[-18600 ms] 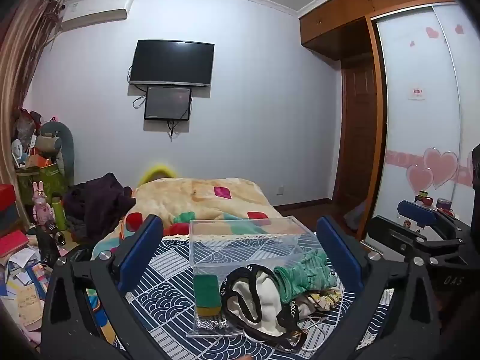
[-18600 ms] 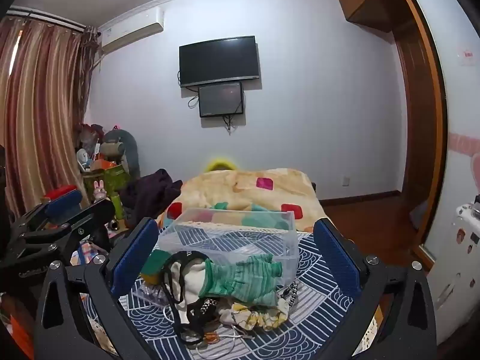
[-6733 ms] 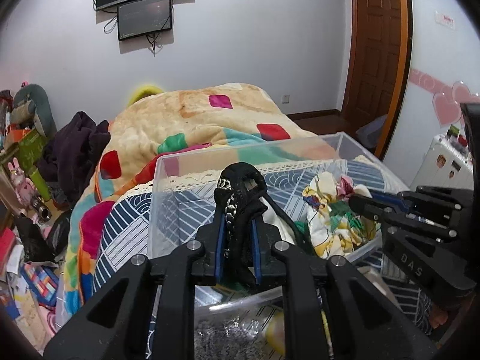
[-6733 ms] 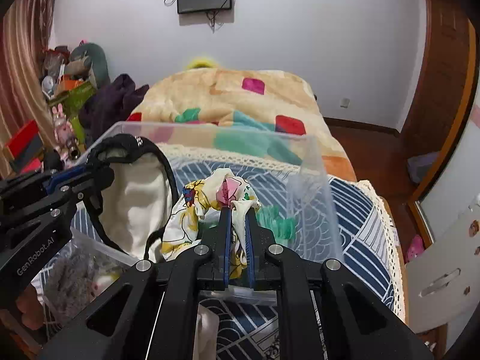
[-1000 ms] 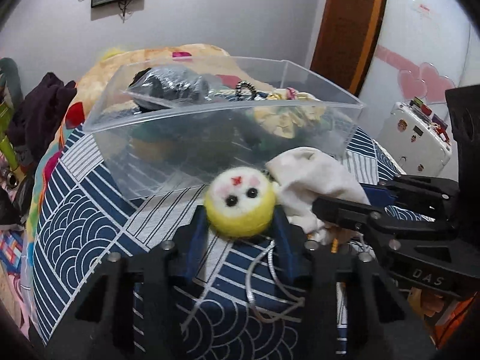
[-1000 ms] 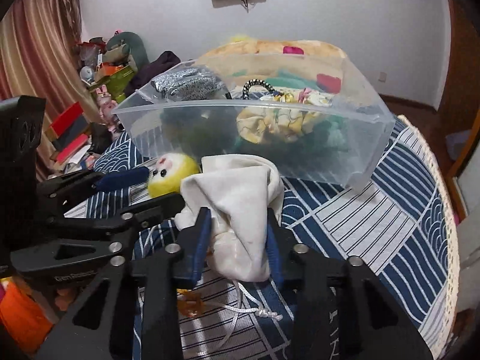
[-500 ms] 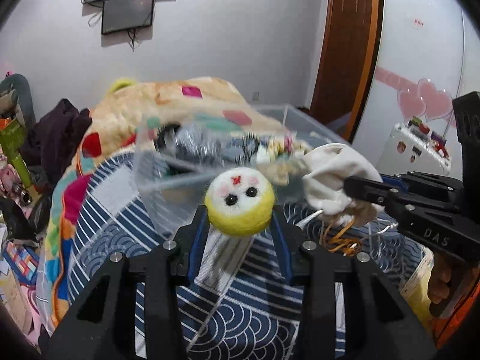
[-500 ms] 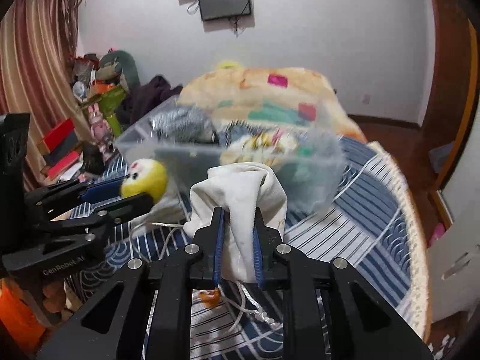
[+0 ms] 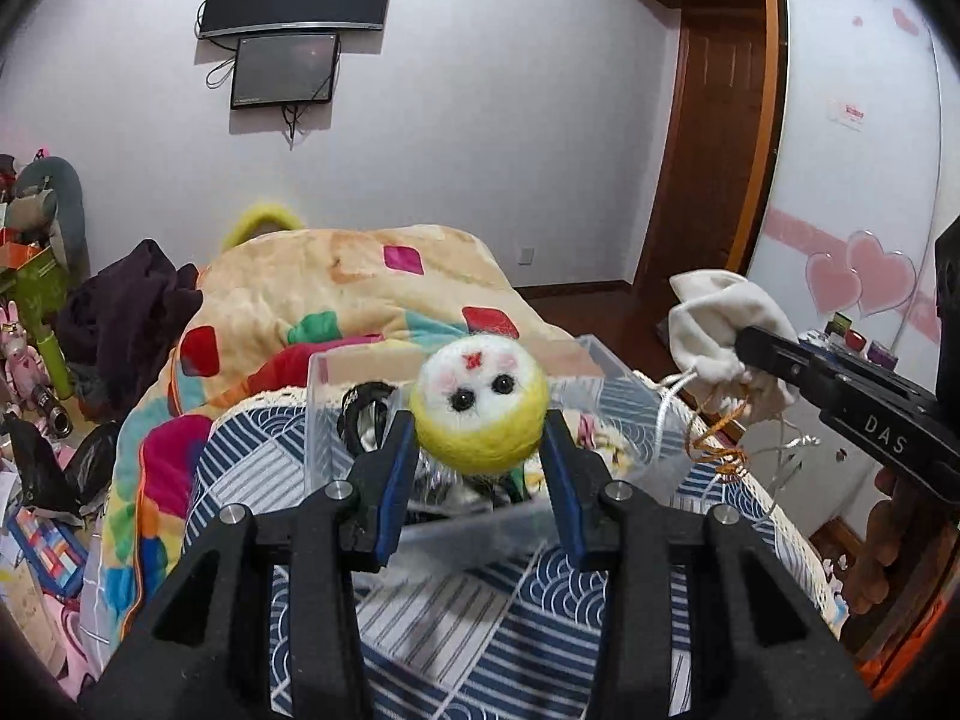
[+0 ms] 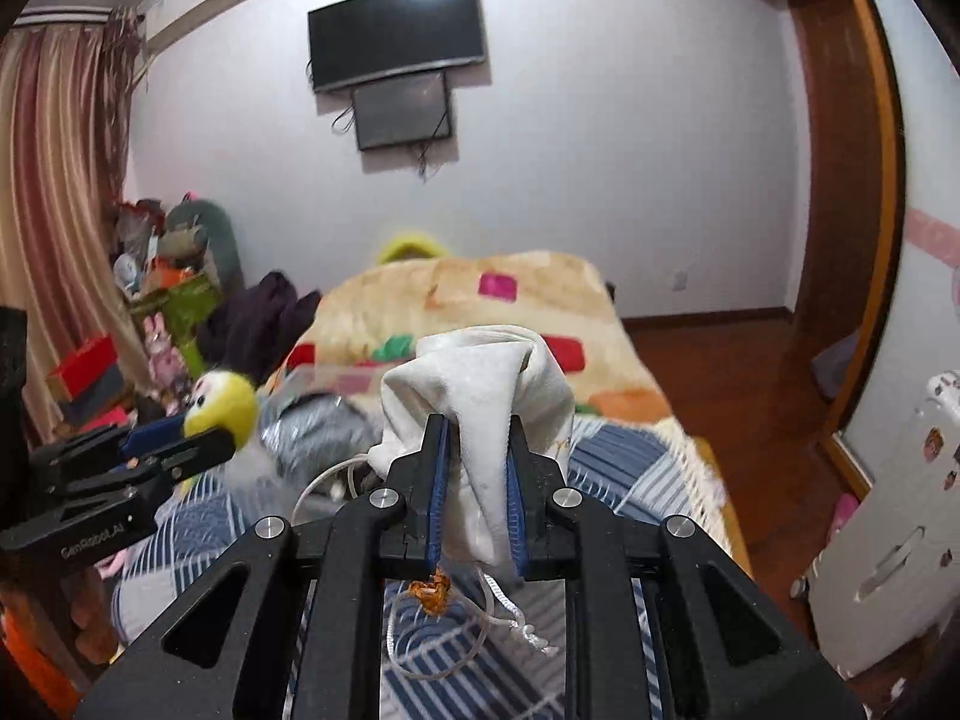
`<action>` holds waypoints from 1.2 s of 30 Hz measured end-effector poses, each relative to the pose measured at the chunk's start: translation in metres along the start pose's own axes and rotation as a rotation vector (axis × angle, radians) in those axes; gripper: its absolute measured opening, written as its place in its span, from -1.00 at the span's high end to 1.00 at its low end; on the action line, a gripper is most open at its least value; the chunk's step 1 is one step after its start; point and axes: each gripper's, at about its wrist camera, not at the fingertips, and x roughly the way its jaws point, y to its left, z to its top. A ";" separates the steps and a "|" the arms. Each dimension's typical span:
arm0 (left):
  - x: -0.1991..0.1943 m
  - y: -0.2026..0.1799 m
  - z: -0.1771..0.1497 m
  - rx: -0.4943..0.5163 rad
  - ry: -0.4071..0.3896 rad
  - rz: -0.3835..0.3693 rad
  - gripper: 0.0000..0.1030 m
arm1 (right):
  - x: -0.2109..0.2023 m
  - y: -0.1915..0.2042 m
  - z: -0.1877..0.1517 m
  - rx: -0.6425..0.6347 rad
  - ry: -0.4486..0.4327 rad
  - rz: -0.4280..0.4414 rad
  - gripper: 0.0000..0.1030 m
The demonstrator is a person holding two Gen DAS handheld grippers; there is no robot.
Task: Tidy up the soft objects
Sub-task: 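Drop the yellow ball into the box with the left tool while the right tool drops the white bag in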
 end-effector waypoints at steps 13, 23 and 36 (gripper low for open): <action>0.061 -0.006 -0.012 0.025 0.138 0.017 0.20 | 0.050 0.013 -0.001 -0.032 0.076 -0.034 0.70; 0.086 -0.015 -0.023 0.057 0.185 0.025 0.20 | 0.078 0.009 -0.024 -0.061 0.233 -0.038 0.70; 0.060 -0.008 -0.022 0.036 0.141 0.032 -0.15 | 0.062 0.002 -0.021 -0.048 0.233 -0.042 0.41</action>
